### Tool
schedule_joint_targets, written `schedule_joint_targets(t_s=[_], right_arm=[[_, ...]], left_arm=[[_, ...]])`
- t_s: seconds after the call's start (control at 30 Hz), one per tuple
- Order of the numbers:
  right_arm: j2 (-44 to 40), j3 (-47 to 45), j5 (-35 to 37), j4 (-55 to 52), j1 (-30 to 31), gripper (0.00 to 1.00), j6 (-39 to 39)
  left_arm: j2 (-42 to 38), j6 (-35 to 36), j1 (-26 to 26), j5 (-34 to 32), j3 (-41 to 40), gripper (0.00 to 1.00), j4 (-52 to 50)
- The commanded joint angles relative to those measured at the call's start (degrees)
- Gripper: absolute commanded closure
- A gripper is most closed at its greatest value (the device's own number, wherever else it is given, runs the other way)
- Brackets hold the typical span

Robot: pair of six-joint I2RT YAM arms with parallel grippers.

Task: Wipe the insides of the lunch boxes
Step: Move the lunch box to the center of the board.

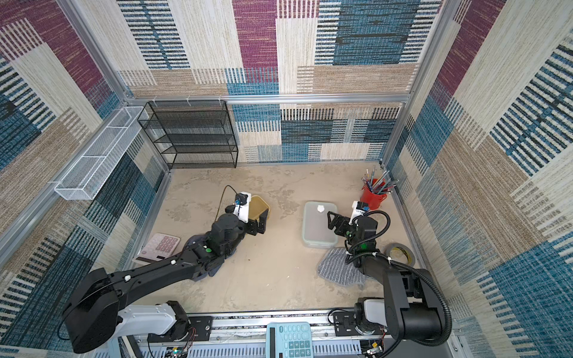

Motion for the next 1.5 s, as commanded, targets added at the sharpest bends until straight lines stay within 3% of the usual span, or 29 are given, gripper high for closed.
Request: schedule_joint_targets(t_s=[0.0, 0.27, 0.53, 0.8, 1.1, 1.47], right_arm=[[0.03, -0.73, -3.60, 4.64, 0.05, 0.09, 4.02], [3.38, -1.06, -7.27, 8.57, 0.14, 0.18, 8.32], [8.85, -0.20, -10.77, 14.50, 1.51, 0.31, 12.69], [13.36, 0.25, -10.22, 20.30, 3.70, 0.33, 16.83], [16.69, 1.72, -10.66, 24.22, 4.26, 0.33, 19.81], [22.41, 4.98, -11.80, 28.49, 5.50, 0.34, 24.29]], left_arm=[[4.15, -4.75, -1.80, 3.58, 2.76, 0.00, 0.44], [15.35, -13.43, -1.90, 20.01, 10.44, 0.00, -0.44], [22.89, -19.76, -1.98, 27.85, 15.36, 0.00, -2.21], [29.05, -26.69, -1.41, 33.87, 18.84, 0.03, -4.00], [32.91, -31.87, -0.40, 35.80, 19.98, 0.07, -1.14], [36.02, -32.83, 2.00, 36.15, 24.21, 0.09, -0.81]])
